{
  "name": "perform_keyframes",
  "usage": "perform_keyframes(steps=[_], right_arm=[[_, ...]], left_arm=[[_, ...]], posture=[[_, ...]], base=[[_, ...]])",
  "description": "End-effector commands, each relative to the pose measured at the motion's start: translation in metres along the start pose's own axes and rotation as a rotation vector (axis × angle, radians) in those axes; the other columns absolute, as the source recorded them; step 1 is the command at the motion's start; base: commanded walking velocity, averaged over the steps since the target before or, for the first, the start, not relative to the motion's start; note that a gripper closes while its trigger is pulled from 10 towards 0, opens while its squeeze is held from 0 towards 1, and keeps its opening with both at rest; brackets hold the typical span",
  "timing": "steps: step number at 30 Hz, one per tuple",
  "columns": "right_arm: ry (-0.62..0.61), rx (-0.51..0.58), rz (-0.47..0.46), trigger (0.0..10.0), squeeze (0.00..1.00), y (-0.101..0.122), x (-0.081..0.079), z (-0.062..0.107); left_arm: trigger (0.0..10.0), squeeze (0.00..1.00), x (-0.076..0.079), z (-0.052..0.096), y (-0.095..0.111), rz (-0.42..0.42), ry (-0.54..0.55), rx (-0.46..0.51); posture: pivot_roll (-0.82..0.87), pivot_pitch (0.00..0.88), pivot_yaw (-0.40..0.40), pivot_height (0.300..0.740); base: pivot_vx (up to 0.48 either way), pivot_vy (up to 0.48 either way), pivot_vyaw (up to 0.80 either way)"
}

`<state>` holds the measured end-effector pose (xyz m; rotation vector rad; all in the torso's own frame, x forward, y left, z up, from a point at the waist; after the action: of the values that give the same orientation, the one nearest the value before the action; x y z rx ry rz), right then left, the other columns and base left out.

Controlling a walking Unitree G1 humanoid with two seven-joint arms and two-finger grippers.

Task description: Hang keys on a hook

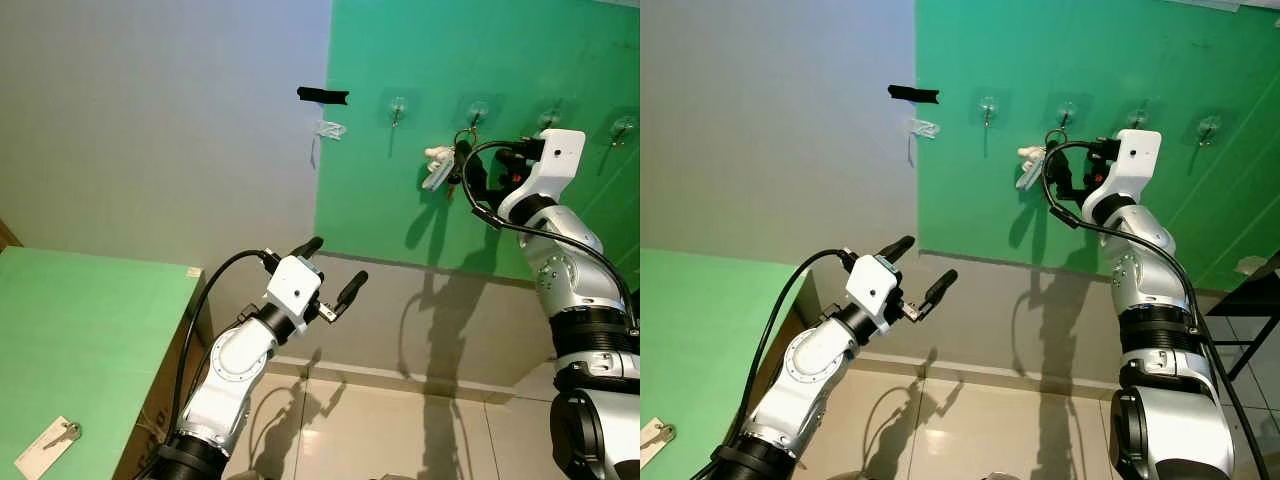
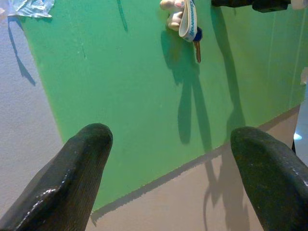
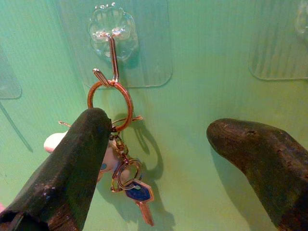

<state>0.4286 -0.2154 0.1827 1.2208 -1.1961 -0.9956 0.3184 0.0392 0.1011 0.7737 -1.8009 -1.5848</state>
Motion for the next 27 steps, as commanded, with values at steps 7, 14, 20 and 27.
perform_keyframes(steps=[7,14,20,27], right_arm=[[-0.001,-0.127,0.204,10.0,1.0,-0.03,0.011,0.015],[0.134,-0.156,0.386,10.0,0.0,-0.042,-0.008,0.047],[0.096,-0.082,0.37,10.0,0.0,-0.029,-0.014,0.075],[0.045,-0.25,0.243,10.0,0.0,-0.111,-0.037,0.167]], left_arm=[[10.0,0.0,0.0,-0.001,0.001,0.003,-0.007,-0.003],[10.0,0.0,-0.006,0.002,-0.005,0.038,0.029,-0.028],[10.0,0.0,-0.014,0.007,-0.009,0.0,0.064,-0.055],[10.0,0.0,-0.037,0.041,-0.031,0.124,0.244,-0.143]], posture=[[-0.08,0.001,-0.02,0.74],[-0.08,0.009,-0.027,0.74],[-0.09,0.016,-0.028,0.74],[-0.11,0.037,-0.021,0.74]], base=[[0.0,0.0,0.0],[0.0,0.0,0.0],[0.0,0.0,0.0],[0.0,0.0,0.0]])
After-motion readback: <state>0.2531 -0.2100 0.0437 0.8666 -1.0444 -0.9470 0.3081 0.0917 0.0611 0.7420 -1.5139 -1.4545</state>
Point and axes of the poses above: a point about 5 cm out from each wrist's last joint towards the gripper, its own z axis pointing back from the gripper into the wrist, its own y axis along the axis of the wrist's last joint, x = y × z, the point moved 6 cm from there along -z, pointing out of the wrist towards the gripper, and after that the axes turned 15 degrees about z, right-handed, at the moved point
